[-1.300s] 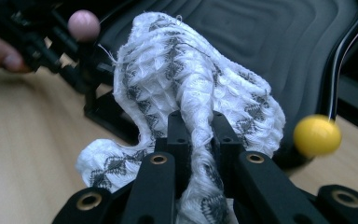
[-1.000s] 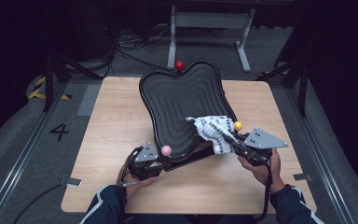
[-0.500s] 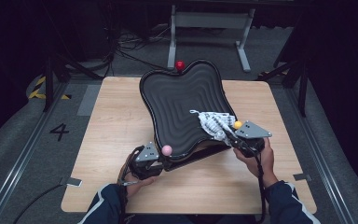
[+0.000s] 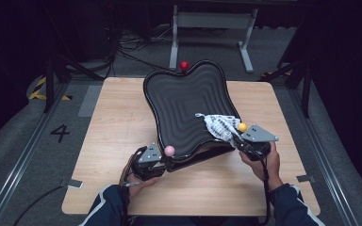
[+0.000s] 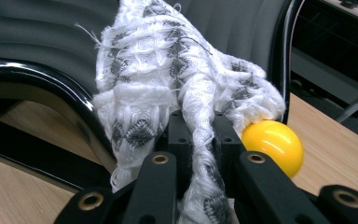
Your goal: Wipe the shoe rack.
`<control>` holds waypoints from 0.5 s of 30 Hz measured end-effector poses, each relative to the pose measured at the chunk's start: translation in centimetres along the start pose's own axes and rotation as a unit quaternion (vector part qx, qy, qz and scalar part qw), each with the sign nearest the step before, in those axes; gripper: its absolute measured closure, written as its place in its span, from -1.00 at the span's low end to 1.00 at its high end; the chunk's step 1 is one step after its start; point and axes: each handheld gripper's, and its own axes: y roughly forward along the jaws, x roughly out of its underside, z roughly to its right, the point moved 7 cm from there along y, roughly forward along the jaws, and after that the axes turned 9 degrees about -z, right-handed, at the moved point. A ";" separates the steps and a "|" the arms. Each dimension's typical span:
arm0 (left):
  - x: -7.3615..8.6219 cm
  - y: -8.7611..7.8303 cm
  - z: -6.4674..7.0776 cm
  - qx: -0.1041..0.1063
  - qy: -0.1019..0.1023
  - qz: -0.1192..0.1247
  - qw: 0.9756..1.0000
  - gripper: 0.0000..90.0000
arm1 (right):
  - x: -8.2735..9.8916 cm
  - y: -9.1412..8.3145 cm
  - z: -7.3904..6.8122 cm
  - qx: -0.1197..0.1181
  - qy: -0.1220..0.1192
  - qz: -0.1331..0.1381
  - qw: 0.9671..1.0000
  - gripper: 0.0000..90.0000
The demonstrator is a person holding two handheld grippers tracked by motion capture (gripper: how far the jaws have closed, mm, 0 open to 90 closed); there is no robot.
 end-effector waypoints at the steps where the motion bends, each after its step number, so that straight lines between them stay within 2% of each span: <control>1: 0.0 0.0 0.0 -0.001 0.002 0.000 1.000 0.64 | -0.1 0.1 -0.1 -0.003 0.000 0.001 1.000 0.82; 5: -0.1 0.0 -0.1 0.001 0.006 0.002 1.000 0.64 | -0.6 0.4 -0.8 -0.012 -0.006 0.001 1.000 0.81; 11: 0.0 0.0 -0.1 0.000 0.009 -0.002 1.000 0.65 | -1.9 1.3 -2.5 -0.027 -0.015 0.005 1.000 0.82; 15: 0.0 0.0 -0.1 0.001 0.003 0.003 1.000 0.65 | -2.7 2.0 -3.5 -0.037 -0.014 0.011 0.999 0.82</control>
